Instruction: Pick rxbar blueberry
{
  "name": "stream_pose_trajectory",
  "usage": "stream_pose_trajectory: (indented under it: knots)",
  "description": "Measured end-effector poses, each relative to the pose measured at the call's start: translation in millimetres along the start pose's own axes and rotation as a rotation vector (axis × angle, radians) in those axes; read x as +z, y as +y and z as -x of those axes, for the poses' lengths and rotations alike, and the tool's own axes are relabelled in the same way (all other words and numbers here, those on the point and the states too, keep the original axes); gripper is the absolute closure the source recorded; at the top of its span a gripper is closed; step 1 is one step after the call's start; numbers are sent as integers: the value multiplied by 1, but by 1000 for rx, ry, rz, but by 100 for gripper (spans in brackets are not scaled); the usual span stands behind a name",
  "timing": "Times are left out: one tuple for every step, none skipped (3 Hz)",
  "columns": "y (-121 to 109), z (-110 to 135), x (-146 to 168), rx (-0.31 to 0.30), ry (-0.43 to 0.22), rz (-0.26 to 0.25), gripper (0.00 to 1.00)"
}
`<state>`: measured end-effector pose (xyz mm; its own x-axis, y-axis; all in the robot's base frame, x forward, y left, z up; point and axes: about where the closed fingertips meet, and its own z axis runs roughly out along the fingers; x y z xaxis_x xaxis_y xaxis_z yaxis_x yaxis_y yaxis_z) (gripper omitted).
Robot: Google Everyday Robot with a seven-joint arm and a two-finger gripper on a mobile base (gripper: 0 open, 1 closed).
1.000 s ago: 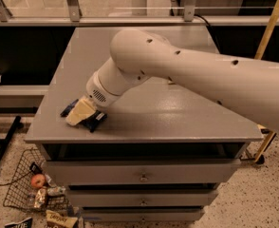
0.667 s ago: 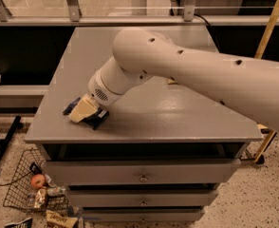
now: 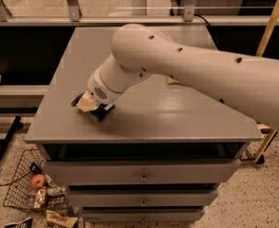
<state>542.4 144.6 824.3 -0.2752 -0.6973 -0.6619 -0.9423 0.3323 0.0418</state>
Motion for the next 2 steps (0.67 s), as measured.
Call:
stream_pose_trajectory:
  knots:
    - [-12,12,-22,-48,-56,-25,100]
    - [-31,43,-85,-174,-199,-44,100]
